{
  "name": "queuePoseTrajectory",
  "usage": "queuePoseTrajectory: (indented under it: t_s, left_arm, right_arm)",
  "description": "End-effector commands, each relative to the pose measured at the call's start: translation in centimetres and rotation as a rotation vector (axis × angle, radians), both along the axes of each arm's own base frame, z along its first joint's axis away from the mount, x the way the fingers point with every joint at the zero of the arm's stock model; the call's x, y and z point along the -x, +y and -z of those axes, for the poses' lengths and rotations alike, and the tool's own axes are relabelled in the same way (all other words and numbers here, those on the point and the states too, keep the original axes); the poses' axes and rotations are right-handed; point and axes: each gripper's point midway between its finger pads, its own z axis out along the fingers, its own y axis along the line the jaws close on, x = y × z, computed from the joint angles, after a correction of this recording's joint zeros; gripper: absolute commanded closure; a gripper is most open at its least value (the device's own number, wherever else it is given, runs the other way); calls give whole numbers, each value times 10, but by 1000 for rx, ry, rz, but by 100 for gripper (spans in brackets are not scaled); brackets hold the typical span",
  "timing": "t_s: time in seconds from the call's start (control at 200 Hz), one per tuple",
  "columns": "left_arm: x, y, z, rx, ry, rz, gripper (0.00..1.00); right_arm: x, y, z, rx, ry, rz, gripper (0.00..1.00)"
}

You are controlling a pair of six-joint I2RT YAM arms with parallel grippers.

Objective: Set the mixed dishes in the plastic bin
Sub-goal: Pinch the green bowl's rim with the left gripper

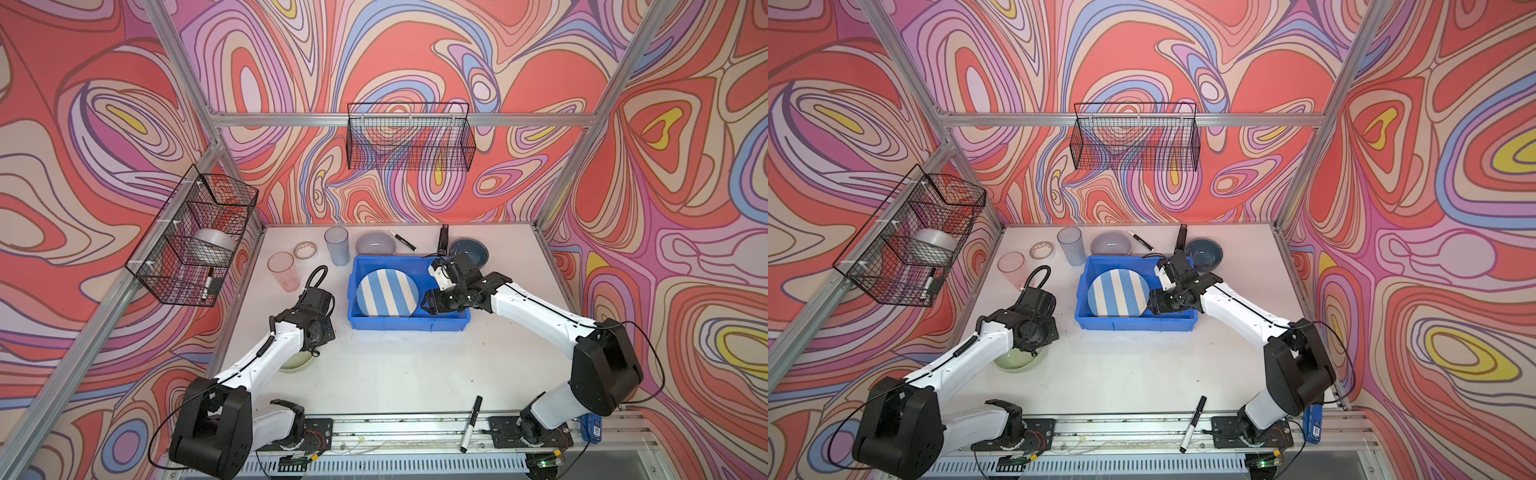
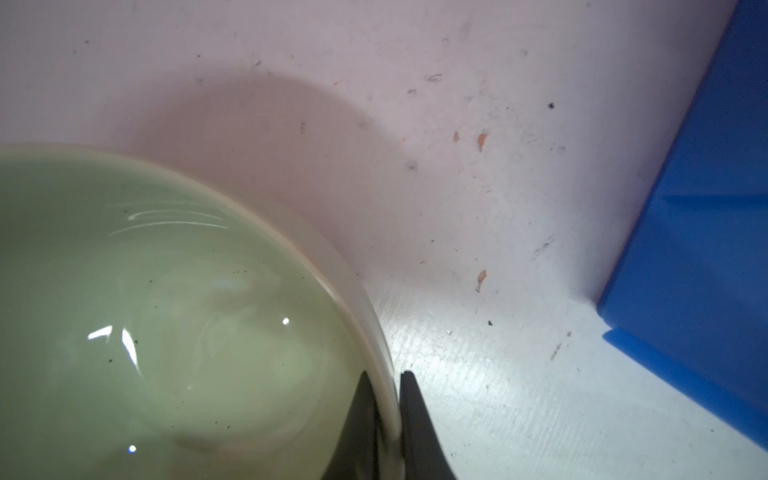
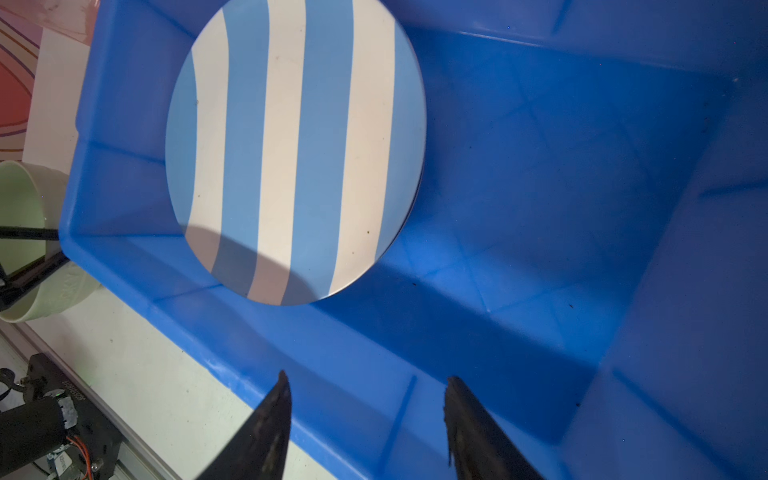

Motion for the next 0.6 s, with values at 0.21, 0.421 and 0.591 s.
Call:
queuePoseTrajectory:
  t_s: [0.21,0.421,0.591]
  left_arm:
    - [-29,-63,-16,265,-44,205,100]
    - [-41,-72,-13,289,-21,224,99]
    - [-41,-69,-8,278,16,184,93]
  right_arm:
    - [-1,-9,-8,14,-13,38,40]
    - [-1,-8,-6,14,-8,38,39]
    - [-2,-8,-9,16,-11,35,40]
